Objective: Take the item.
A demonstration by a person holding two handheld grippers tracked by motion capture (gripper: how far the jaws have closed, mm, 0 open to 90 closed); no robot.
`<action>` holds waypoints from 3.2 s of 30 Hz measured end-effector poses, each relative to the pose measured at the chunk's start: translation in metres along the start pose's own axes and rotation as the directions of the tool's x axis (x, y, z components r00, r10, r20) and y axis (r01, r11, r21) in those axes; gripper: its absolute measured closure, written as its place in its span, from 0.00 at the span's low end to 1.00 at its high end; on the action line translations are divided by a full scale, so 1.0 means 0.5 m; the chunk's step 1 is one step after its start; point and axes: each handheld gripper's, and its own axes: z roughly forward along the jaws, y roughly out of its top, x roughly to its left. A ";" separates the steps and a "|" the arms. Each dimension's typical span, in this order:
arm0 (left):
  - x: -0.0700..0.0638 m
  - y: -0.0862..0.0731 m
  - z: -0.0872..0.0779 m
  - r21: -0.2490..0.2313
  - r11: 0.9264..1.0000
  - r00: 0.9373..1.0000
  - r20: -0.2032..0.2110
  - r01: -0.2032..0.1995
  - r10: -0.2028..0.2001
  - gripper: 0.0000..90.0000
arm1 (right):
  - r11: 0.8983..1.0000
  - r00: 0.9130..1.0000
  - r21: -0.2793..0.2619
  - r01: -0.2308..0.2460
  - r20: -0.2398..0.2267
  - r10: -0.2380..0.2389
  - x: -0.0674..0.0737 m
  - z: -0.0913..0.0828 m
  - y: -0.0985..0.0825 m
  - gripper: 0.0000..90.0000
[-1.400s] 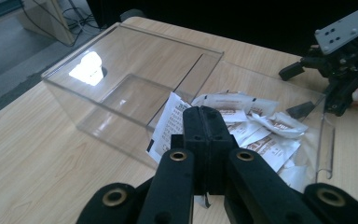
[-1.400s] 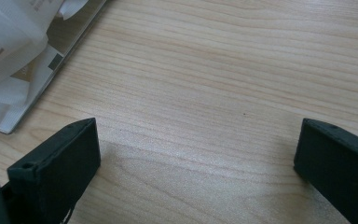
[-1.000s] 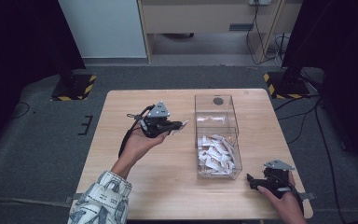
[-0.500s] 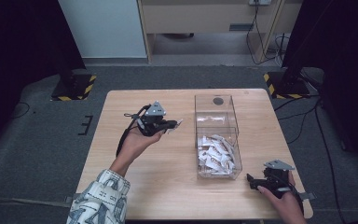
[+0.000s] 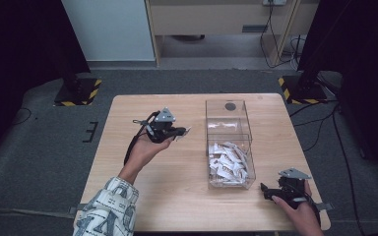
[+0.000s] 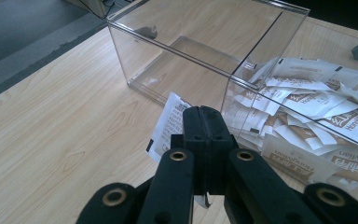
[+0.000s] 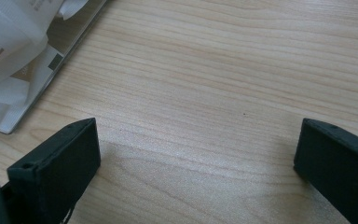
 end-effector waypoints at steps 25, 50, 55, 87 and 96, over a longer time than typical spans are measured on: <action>0.032 -0.046 0.037 0.056 0.998 0.999 -0.025 0.028 -0.027 1.00 | 1.000 1.000 -0.003 -0.003 0.002 0.003 0.000 0.000 0.000 0.01; 0.063 -0.085 0.059 0.108 0.993 0.997 -0.051 0.056 -0.050 1.00 | 1.000 1.000 -0.003 -0.002 0.002 0.002 0.000 0.000 0.000 0.01; 0.063 -0.087 0.063 0.118 0.992 0.997 -0.055 0.052 -0.046 0.99 | 1.000 1.000 -0.003 -0.002 0.002 0.002 0.000 0.000 0.000 0.01; 0.070 -0.125 0.117 0.182 0.980 0.993 -0.096 0.080 -0.063 0.95 | 1.000 1.000 -0.003 -0.002 -0.002 0.002 0.000 0.000 0.000 0.01; 0.068 -0.129 0.113 0.140 0.986 0.993 -0.098 0.085 -0.071 0.82 | 1.000 1.000 -0.003 -0.002 -0.002 0.002 0.000 0.000 0.000 0.01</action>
